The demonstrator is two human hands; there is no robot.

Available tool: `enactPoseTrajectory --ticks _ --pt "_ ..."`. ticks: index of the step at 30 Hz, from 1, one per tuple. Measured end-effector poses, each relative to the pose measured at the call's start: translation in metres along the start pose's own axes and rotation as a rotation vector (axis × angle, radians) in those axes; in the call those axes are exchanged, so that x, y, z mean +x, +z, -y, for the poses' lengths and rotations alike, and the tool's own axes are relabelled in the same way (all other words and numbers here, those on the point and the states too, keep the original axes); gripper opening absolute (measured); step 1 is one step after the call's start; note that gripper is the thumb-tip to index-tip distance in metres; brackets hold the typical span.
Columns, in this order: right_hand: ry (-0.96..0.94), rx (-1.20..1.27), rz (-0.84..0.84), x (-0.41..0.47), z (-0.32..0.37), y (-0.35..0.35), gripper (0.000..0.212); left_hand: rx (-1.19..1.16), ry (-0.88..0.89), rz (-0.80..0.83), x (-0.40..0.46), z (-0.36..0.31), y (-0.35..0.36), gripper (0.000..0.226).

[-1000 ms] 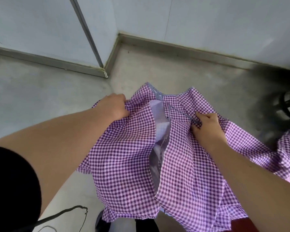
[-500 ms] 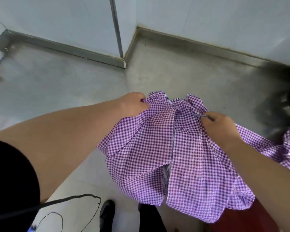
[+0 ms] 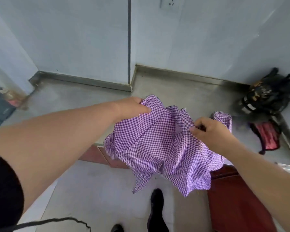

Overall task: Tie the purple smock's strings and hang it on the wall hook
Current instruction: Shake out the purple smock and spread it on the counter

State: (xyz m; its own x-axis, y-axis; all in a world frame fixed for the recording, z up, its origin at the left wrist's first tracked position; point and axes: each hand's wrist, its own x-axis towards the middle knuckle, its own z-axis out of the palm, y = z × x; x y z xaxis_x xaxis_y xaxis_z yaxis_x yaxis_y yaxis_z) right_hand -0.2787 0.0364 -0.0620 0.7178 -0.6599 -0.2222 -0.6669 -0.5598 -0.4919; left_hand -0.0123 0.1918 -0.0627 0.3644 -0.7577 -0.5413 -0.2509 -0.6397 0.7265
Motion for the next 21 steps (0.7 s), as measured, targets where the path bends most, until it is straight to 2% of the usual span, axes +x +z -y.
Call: enactPoseTrajectory --ticks 6,8,11,13,16,18,21 --pt "0.022 0.064 0.158 -0.054 0.047 -0.005 0.025 0.315 0.293 -0.131 -0.081 -0.039 -0.016 0.039" --pt "0.118 0.29 0.194 -0.067 0.059 -0.001 0.026 0.368 0.353 -0.183 -0.101 -0.055 -0.023 0.037" --pt "0.262 0.73 0.234 -0.081 0.071 0.009 0.005 0.434 0.406 -0.252 -0.124 -0.076 -0.034 0.036" --pt "0.365 0.938 0.22 -0.087 0.078 0.019 0.017 0.434 0.421 -0.3 -0.136 -0.086 -0.04 0.037" --pt "0.438 1.12 0.222 -0.096 0.088 0.037 0.026 0.405 0.428 -0.333 -0.155 -0.098 -0.048 0.038" --pt "0.419 1.211 0.237 -0.096 0.094 0.047 0.03 0.362 0.414 -0.335 -0.166 -0.105 -0.053 0.04" --pt "0.419 1.281 0.227 -0.098 0.105 0.055 0.027 0.29 0.391 -0.314 -0.183 -0.109 -0.06 0.045"
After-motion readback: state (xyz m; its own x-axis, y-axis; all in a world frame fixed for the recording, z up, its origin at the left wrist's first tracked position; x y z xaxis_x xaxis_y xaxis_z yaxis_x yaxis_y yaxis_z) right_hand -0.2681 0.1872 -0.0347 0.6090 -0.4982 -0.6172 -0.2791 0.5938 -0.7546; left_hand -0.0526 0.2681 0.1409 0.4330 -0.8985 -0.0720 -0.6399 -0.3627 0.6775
